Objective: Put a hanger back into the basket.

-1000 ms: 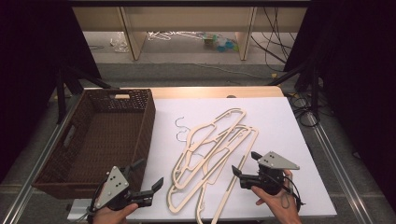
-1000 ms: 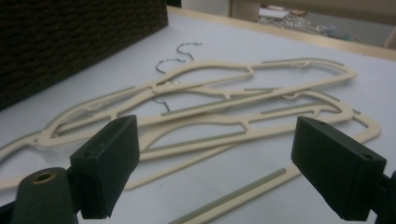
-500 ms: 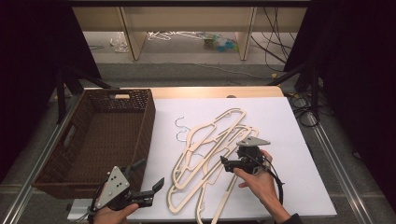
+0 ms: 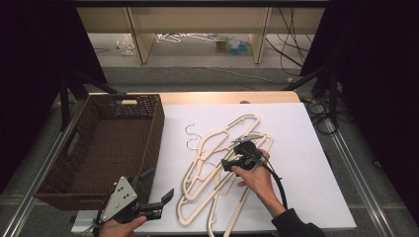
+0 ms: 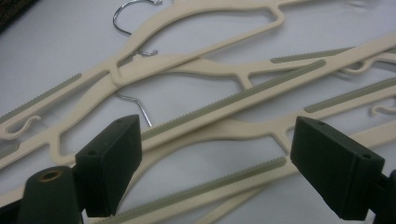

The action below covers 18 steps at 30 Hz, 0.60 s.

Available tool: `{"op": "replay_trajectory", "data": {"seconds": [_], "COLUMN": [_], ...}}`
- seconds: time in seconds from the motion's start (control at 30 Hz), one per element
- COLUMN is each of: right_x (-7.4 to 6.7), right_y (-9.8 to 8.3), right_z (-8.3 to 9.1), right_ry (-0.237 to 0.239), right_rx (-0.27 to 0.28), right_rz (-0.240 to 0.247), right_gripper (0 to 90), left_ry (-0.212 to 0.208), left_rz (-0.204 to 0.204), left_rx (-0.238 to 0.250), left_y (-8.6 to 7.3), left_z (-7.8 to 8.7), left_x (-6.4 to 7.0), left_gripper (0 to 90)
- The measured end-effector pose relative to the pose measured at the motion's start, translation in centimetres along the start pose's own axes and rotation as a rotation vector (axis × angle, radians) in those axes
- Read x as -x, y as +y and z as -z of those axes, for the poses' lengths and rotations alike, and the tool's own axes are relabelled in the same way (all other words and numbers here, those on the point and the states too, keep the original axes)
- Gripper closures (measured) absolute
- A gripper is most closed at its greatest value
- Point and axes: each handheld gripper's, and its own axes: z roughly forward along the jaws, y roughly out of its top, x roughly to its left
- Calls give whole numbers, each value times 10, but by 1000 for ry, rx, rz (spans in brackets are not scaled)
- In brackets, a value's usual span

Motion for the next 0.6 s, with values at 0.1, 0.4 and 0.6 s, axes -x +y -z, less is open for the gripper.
{"op": "replay_trajectory", "data": {"seconds": [0.1, 0.4, 0.6], "right_x": [-3, -15, -17], "right_y": [4, 22, 25], "right_z": [-12, -30, -40], "right_ry": [8, -48, -69], "right_rx": [-36, -92, -137], "right_rz": [-19, -25, -21], "right_gripper": [181, 168, 176], "left_ry": [0, 0, -3], "left_rz": [-2, 2, 5], "left_rx": [-3, 2, 5], "left_y": [0, 0, 0], "left_z": [0, 0, 0], "left_x": [0, -1, -1], "left_gripper": [163, 163, 163]}}
